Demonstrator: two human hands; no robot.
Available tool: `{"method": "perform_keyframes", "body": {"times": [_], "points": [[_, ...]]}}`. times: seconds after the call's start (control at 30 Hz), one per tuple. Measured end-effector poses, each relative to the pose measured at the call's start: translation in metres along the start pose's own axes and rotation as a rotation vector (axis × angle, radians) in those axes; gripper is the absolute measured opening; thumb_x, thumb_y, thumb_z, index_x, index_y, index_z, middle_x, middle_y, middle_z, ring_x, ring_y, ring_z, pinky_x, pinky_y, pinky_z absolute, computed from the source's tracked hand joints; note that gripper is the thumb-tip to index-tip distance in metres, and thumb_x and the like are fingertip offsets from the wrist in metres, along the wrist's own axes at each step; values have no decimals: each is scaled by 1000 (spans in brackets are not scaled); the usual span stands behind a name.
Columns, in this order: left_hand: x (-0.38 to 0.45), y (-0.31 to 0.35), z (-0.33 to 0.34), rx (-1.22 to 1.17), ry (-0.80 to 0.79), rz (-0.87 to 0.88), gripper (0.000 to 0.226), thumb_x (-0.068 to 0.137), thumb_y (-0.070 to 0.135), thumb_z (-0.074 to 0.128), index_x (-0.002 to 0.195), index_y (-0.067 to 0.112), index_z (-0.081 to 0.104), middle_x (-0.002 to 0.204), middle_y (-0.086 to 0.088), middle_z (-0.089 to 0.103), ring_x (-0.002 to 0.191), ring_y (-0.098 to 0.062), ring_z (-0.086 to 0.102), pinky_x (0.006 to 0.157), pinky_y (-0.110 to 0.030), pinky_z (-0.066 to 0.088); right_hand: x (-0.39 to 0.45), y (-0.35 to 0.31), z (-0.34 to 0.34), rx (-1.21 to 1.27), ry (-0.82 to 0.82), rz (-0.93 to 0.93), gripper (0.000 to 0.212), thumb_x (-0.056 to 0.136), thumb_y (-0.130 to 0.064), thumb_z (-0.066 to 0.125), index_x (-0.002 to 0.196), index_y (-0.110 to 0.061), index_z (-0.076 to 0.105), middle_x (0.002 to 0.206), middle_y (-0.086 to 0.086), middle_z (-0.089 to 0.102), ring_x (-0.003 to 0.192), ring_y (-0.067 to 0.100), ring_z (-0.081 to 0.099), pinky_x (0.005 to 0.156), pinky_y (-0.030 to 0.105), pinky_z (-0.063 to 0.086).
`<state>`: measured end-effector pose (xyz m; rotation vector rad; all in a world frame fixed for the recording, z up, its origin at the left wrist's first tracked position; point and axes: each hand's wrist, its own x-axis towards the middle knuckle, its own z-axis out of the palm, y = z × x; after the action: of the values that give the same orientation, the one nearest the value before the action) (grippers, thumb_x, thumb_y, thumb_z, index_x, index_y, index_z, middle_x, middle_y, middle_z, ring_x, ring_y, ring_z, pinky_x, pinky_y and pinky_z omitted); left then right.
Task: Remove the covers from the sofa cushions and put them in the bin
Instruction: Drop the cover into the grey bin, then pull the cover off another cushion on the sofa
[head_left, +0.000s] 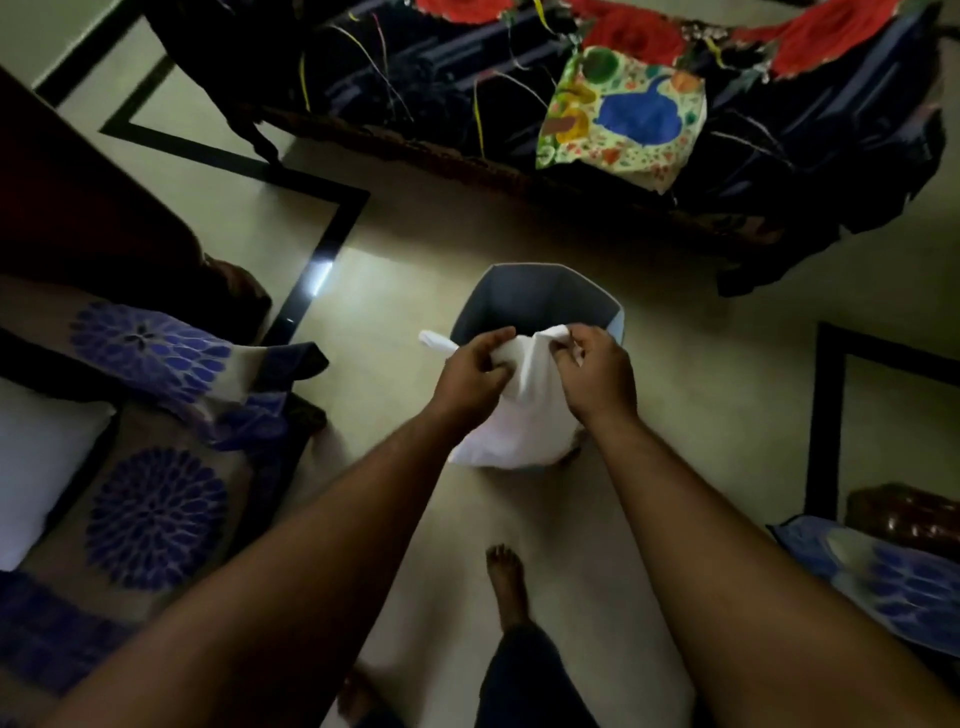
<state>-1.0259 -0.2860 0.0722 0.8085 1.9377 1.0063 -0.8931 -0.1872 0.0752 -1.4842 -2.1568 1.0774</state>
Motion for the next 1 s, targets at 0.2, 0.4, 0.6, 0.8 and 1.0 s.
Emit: {"method": "perform_keyframes", "body": {"times": [0.2, 0.4, 0.6, 0.8, 1.0], "points": [[38, -5, 47, -13, -10, -87, 49, 93, 16, 67, 139, 23, 50, 137, -3, 56, 125, -21, 53, 107, -36, 47, 35, 52, 4, 6, 25, 84, 29, 102, -31, 55, 125, -17, 67, 123, 8, 68, 111, 26, 63, 91, 38, 55], [57, -33, 68, -116, -128, -213, 82, 90, 32, 73, 156, 34, 24, 157, -4, 36, 140, -25, 40, 113, -49, 40, 55, 80, 29, 187, -179, 245, 43, 103, -29, 53, 146, -22, 50, 143, 8, 56, 129, 27, 53, 103, 41, 49], [34, -43, 32, -264, -23, -238, 84, 91, 46, 68, 157, 40, 17, 162, -1, 30, 144, -24, 36, 116, -50, 36, 33, 49, 47, 351, -192, 218, 48, 102, -18, 56, 149, -21, 45, 152, 2, 48, 137, 17, 46, 112, 33, 40], [-82, -77, -85, -387, 193, -234, 71, 95, 33, 67, 156, 33, 29, 160, 4, 31, 131, -16, 50, 92, -32, 49, -47, -64, 96, 246, -460, -13, 44, 102, -19, 57, 145, -19, 51, 146, 0, 53, 132, 13, 48, 110, 30, 40], [-238, -144, -247, -520, 509, -194, 67, 95, 25, 69, 153, 19, 36, 140, 0, 57, 109, -8, 64, 87, -25, 53, -168, -214, 198, 213, -710, -274, 51, 95, -30, 68, 142, -15, 55, 139, 0, 60, 122, 11, 59, 107, 36, 48]]}}
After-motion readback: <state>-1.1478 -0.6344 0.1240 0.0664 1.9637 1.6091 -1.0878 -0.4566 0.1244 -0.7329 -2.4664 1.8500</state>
